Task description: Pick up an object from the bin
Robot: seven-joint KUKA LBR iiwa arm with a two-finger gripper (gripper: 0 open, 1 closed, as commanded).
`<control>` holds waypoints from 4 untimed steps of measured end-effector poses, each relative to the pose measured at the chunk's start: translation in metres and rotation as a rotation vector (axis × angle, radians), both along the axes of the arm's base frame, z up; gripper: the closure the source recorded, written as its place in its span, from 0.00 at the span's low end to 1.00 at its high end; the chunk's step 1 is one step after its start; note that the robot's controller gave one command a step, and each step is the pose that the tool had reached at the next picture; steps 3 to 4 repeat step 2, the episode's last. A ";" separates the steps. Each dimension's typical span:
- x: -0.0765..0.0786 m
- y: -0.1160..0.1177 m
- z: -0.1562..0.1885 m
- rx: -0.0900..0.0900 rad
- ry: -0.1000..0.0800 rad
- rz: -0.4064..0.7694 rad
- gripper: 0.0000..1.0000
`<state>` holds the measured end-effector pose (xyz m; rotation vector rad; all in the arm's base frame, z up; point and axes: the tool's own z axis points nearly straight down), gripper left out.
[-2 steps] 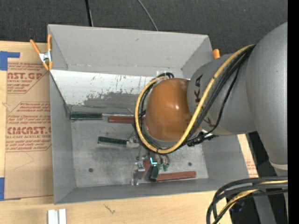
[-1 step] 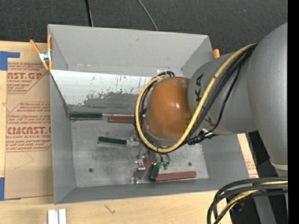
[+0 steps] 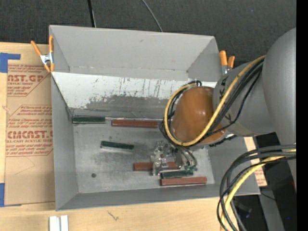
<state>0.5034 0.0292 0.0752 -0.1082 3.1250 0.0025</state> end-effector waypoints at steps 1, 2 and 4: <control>0.000 0.000 0.000 0.000 0.000 0.000 1.00; -0.012 0.009 0.142 -0.001 0.013 -0.040 1.00; -0.012 0.009 0.142 -0.001 0.013 -0.040 1.00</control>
Offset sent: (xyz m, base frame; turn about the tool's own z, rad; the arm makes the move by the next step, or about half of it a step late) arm -0.0125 0.0090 0.1421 0.0401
